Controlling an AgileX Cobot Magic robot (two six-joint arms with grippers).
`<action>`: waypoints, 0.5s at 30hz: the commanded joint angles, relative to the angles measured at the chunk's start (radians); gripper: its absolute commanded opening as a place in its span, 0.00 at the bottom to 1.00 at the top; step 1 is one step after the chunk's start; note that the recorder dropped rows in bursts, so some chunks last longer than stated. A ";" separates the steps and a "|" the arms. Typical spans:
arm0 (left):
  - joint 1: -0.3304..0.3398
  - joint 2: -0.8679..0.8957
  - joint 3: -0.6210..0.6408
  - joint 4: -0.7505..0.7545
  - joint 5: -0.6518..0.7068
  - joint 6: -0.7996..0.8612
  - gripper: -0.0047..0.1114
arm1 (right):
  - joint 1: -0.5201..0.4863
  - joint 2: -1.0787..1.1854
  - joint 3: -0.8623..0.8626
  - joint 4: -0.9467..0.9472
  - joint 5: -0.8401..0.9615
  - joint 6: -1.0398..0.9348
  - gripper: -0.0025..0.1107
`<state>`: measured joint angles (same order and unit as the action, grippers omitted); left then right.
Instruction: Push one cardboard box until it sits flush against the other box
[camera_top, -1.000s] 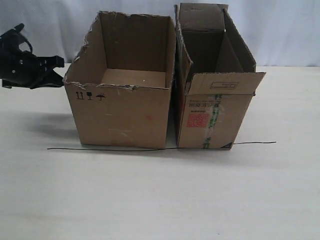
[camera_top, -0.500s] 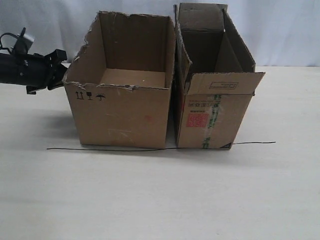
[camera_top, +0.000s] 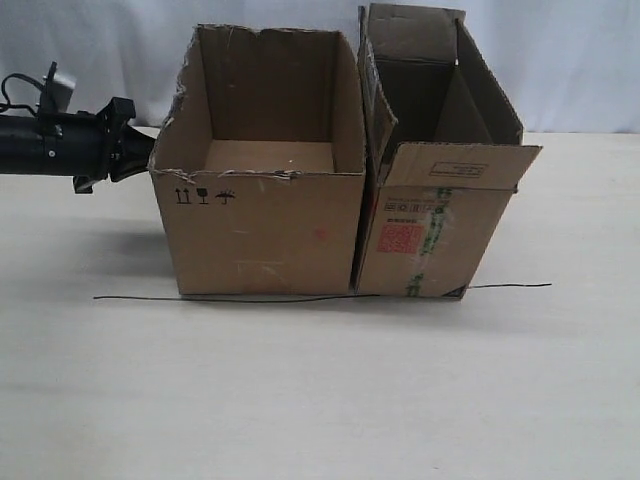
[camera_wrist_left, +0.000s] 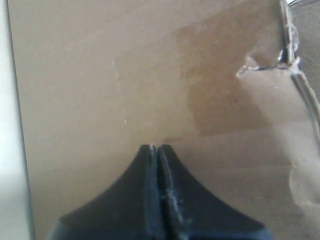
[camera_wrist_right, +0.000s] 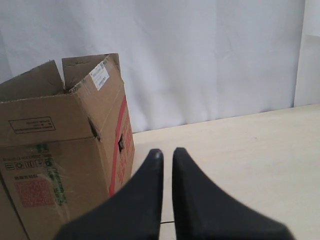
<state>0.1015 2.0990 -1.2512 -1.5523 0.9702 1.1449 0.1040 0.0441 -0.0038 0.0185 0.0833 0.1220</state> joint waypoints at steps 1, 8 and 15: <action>-0.010 0.007 -0.008 -0.022 0.022 0.006 0.04 | -0.008 -0.006 0.004 -0.004 -0.003 -0.003 0.07; -0.010 0.007 -0.008 -0.034 0.046 0.002 0.04 | -0.008 -0.006 0.004 -0.004 -0.003 -0.003 0.07; 0.028 -0.002 -0.008 -0.060 0.092 -0.002 0.04 | -0.008 -0.006 0.004 -0.004 -0.003 -0.003 0.07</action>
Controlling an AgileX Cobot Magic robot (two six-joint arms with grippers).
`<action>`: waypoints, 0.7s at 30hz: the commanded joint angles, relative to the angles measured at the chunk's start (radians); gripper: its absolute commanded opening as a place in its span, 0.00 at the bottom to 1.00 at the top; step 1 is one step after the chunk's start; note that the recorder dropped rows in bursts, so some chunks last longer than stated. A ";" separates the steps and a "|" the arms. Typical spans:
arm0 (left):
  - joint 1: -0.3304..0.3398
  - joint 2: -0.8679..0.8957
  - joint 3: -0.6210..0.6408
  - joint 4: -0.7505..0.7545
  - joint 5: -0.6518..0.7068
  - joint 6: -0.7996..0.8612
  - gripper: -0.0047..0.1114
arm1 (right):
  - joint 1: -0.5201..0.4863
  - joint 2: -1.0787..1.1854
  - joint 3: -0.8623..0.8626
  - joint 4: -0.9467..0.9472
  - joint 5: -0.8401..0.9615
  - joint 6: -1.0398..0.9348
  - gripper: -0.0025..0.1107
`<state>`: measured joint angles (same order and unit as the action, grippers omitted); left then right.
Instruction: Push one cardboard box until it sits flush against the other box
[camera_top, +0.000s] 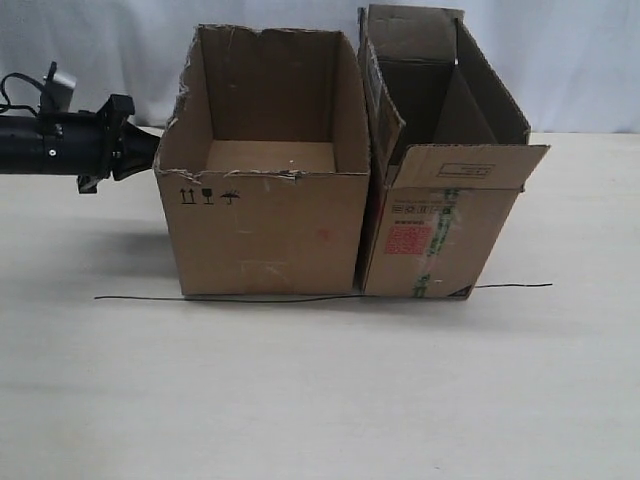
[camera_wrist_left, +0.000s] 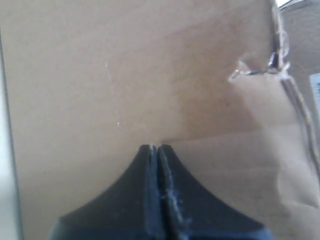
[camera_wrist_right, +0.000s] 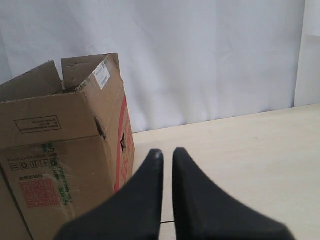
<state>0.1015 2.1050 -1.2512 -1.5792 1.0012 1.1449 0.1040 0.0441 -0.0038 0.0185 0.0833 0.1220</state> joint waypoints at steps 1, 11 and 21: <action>0.045 -0.014 -0.008 -0.033 0.074 -0.002 0.04 | -0.008 -0.006 0.004 -0.004 -0.003 -0.003 0.07; 0.177 -0.216 -0.008 0.202 0.058 -0.120 0.04 | -0.008 -0.006 0.004 -0.004 -0.003 -0.003 0.07; 0.172 -0.750 0.334 0.339 -0.351 -0.191 0.04 | -0.008 -0.006 0.004 -0.004 -0.003 -0.003 0.07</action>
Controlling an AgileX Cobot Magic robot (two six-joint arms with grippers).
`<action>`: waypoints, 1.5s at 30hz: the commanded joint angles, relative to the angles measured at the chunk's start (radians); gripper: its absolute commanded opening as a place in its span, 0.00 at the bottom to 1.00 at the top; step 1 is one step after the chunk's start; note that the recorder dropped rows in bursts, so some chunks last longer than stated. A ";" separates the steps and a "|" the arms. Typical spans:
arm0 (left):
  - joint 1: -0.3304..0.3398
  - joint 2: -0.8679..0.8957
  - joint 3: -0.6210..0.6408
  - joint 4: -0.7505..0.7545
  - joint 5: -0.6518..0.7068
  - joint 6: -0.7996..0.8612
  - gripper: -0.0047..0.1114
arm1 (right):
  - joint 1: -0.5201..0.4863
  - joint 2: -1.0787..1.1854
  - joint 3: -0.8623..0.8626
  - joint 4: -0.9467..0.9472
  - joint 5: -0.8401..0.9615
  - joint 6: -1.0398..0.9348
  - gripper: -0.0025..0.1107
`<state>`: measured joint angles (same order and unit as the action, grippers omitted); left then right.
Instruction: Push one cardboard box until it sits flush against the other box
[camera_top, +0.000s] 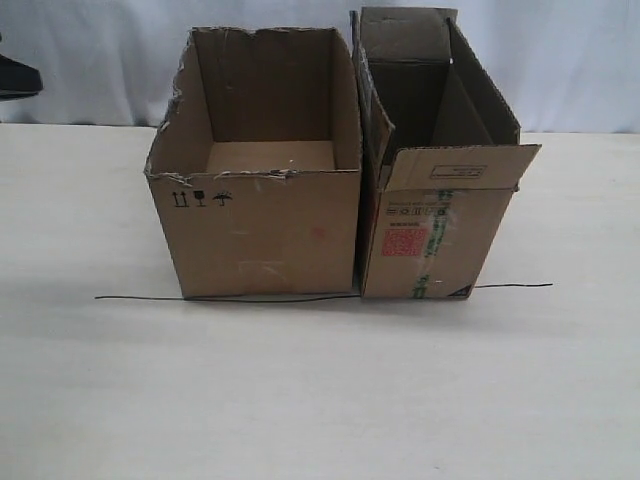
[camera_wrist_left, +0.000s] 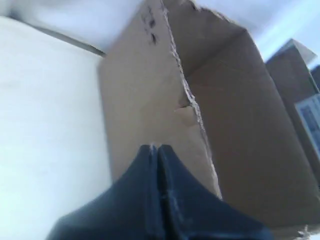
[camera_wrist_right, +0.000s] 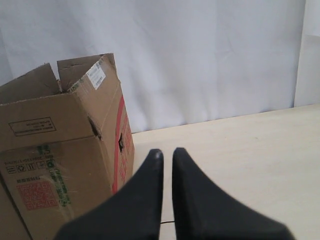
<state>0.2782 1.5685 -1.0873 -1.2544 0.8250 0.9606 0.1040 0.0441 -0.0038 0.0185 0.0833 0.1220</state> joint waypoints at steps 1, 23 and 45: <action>-0.005 -0.283 0.228 0.014 -0.216 0.016 0.04 | -0.008 -0.006 0.004 -0.004 -0.003 -0.003 0.07; -0.216 -1.195 0.787 0.113 -0.393 0.006 0.04 | -0.008 -0.006 0.004 -0.004 -0.003 -0.003 0.07; -0.233 -1.256 0.814 0.109 -0.442 0.000 0.04 | -0.008 -0.006 0.004 -0.004 -0.003 -0.003 0.07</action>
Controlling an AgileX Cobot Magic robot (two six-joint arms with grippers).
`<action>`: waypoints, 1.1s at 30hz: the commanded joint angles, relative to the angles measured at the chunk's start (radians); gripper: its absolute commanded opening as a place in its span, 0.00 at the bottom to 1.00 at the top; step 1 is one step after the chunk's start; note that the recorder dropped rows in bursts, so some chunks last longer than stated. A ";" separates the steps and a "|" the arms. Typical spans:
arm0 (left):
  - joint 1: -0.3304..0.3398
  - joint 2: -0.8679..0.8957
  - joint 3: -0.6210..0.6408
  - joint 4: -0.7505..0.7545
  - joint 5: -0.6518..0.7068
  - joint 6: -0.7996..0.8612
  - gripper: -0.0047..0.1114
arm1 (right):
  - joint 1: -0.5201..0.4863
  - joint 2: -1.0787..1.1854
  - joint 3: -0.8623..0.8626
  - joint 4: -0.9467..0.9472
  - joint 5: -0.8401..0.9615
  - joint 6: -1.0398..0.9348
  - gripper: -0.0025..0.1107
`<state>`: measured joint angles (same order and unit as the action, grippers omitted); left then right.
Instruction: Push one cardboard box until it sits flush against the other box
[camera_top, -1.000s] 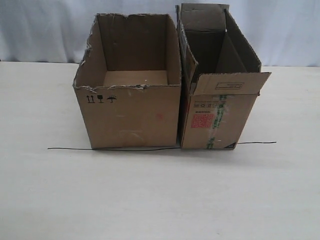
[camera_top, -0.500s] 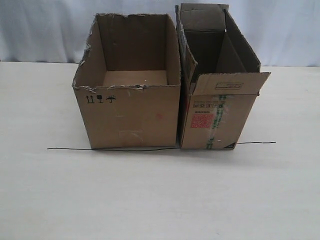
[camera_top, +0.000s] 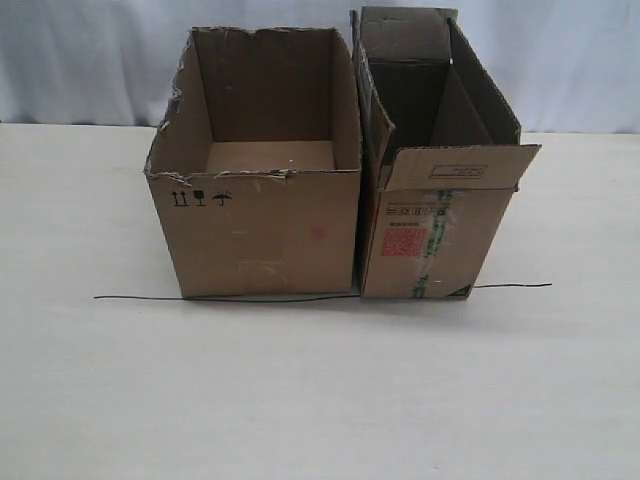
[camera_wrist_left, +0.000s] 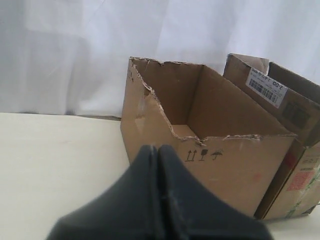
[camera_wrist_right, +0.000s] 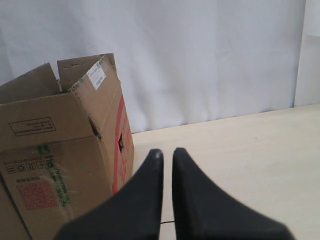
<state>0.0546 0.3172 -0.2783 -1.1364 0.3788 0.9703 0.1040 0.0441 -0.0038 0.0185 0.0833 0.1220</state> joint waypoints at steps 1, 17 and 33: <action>-0.009 -0.005 0.005 -0.009 0.016 -0.024 0.04 | -0.008 -0.006 0.004 -0.004 -0.003 -0.003 0.07; -0.009 -0.317 0.253 0.000 -0.022 -0.030 0.04 | -0.008 -0.012 0.004 -0.004 -0.003 -0.003 0.07; -0.009 -0.317 0.253 0.380 -0.131 -0.456 0.04 | -0.008 -0.012 0.004 -0.004 -0.003 -0.003 0.07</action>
<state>0.0467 0.0027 -0.0283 -1.0088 0.2667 0.7724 0.1040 0.0392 -0.0038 0.0185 0.0833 0.1220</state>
